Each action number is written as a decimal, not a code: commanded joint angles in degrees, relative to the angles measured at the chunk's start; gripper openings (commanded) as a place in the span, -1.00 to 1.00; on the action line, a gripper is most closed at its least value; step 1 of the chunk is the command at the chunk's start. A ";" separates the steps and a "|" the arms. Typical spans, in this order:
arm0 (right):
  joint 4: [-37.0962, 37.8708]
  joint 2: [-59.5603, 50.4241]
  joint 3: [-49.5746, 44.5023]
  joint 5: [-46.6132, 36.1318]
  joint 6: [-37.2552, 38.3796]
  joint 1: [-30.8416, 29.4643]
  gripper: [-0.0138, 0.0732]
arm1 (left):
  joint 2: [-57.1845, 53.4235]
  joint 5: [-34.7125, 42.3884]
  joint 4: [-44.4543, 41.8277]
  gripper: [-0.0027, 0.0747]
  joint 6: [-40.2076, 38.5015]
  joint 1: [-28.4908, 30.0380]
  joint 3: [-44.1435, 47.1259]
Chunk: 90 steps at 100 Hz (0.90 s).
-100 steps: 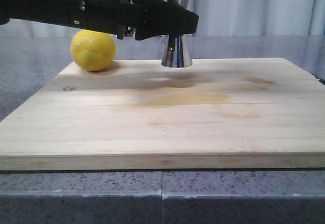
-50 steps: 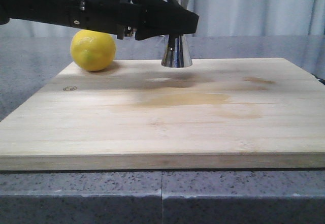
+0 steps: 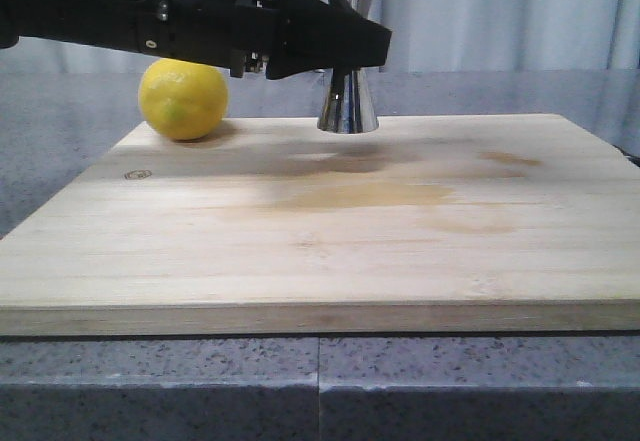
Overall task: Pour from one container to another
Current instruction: 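Tilt the beaker with the right gripper, pouring liquid into the jigger, then tilt the beaker upright and lower it onto the board, right gripper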
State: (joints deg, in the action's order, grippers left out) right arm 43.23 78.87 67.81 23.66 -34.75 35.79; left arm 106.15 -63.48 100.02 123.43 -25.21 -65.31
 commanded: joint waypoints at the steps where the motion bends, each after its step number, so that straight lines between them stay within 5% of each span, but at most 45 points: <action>1: 1.85 -1.68 2.06 -3.02 -0.26 0.10 -0.04 | -2.53 -3.66 3.95 -0.59 -0.36 -0.46 -1.69; 51: 3.41 -1.68 2.06 -2.99 -0.15 0.10 -0.04 | -2.53 -3.66 3.95 -0.59 -0.36 -0.46 -1.69; 90: -12.29 -1.93 2.06 -3.53 9.76 -5.26 -0.04 | -2.53 -3.66 3.95 -0.59 -0.36 -0.46 -1.69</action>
State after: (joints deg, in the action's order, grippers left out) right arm 35.41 78.87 67.81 23.62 -26.27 32.36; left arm 106.15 -63.48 100.02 123.43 -25.21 -65.31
